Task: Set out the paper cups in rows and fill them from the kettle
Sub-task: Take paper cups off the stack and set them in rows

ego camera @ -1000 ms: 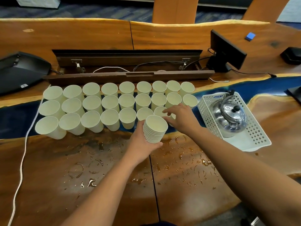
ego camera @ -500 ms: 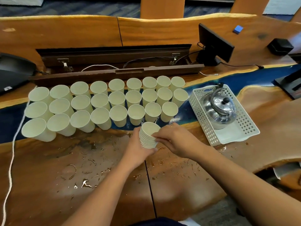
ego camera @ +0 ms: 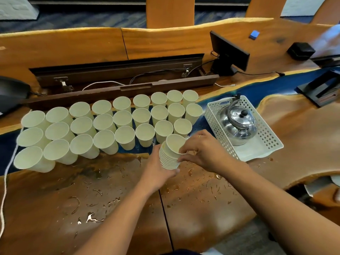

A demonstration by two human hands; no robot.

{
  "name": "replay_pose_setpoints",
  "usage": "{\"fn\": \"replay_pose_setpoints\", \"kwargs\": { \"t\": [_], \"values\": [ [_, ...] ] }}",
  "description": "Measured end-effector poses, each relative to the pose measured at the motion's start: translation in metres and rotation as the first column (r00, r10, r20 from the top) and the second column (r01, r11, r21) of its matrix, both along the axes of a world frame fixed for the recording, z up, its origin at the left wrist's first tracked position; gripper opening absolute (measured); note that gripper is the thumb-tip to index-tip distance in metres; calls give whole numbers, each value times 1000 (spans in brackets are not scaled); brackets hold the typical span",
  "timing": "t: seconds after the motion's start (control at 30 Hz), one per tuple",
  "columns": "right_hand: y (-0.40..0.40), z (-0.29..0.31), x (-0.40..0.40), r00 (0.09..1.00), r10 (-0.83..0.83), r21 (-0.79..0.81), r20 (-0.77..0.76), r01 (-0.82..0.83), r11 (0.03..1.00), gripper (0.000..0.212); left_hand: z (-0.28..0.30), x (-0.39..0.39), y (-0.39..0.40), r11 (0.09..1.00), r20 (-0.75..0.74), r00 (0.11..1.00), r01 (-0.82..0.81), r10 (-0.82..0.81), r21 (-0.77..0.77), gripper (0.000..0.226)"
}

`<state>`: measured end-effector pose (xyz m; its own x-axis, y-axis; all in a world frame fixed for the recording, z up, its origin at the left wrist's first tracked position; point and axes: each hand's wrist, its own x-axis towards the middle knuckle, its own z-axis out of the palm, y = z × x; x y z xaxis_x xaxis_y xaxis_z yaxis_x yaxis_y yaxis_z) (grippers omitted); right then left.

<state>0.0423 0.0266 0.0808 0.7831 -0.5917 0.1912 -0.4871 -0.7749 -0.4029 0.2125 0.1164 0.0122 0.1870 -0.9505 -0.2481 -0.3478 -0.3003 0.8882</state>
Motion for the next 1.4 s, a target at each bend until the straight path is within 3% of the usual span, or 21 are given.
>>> {"fn": "replay_pose_setpoints", "kwargs": {
  "t": [0.13,0.33,0.57,0.73,0.93,1.4],
  "values": [
    [-5,0,-5,994,-55,43,94,51,998,21,-2,-3,1,1000,-16,1000,-2,3,8,89],
    [-27,21,-20,904,-318,-15,286,336,942,26,-1,0,0,1000,-12,1000,-10,10,16,91],
    [-59,-30,-58,831,-555,-26,37,556,831,25,-3,-8,3,1000,-16,1000,20,-19,23,92],
    [-58,-72,-62,855,-497,-31,-149,498,867,21,-5,-12,6,999,7,999,35,-35,38,92],
    [-68,-88,-52,860,-443,-9,-254,455,890,25,0,-10,4,999,12,1000,21,-22,42,93],
    [-90,-89,-36,860,-406,-11,-309,423,906,24,2,-4,3,999,41,999,-32,31,34,91]
  ]
}}
